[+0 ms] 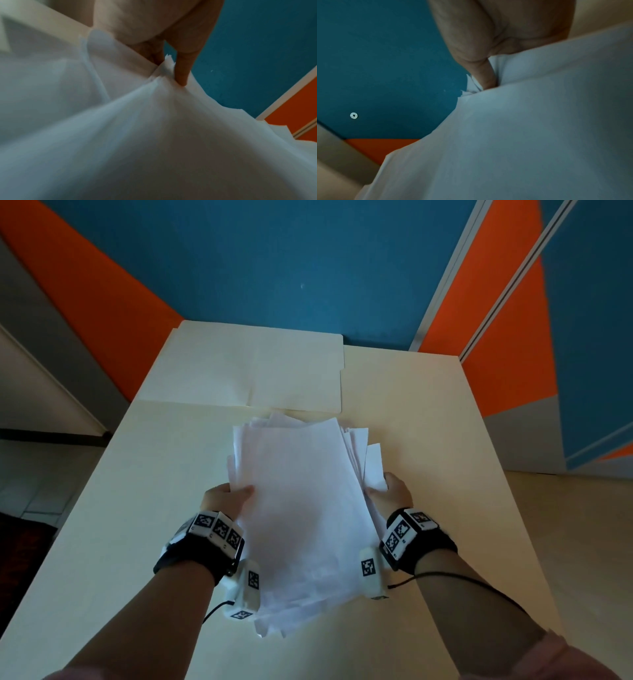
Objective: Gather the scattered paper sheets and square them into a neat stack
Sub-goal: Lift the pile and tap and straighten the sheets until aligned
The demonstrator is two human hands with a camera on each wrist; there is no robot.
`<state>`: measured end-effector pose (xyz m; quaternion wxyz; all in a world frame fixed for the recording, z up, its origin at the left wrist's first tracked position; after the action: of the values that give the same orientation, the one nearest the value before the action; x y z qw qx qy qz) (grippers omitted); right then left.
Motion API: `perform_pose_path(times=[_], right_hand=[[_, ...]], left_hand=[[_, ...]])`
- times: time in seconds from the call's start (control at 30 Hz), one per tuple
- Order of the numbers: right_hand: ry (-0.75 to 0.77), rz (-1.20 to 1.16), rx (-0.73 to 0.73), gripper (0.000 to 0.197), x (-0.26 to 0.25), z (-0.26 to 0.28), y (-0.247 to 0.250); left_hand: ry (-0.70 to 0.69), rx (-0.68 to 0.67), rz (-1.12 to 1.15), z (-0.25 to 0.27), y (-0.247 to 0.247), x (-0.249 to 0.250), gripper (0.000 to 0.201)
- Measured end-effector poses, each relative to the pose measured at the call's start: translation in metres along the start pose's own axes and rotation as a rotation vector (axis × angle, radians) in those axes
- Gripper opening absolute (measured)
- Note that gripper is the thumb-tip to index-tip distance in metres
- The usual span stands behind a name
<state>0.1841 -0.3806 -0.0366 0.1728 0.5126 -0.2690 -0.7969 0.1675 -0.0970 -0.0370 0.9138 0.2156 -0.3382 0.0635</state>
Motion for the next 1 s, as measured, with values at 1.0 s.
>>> perform_pose_path(times=[1.0], right_hand=[[0.105, -0.465, -0.073, 0.077, 0.004, 0.053, 0.027]], left_hand=[[-0.302, -0.321, 0.309, 0.059, 0.033, 0.058, 0.020]])
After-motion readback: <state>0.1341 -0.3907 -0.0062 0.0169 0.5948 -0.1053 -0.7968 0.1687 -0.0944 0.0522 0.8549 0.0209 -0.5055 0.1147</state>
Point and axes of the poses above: each hand's wrist, its own z-axis away from the middle knuckle, its own y-axis out of the back of the hand, x = y × z, the point moved 2 cm from there along -z, towards the middle knuckle, and after that the axes turned 7 degrees about y, right-handed, at the moved point
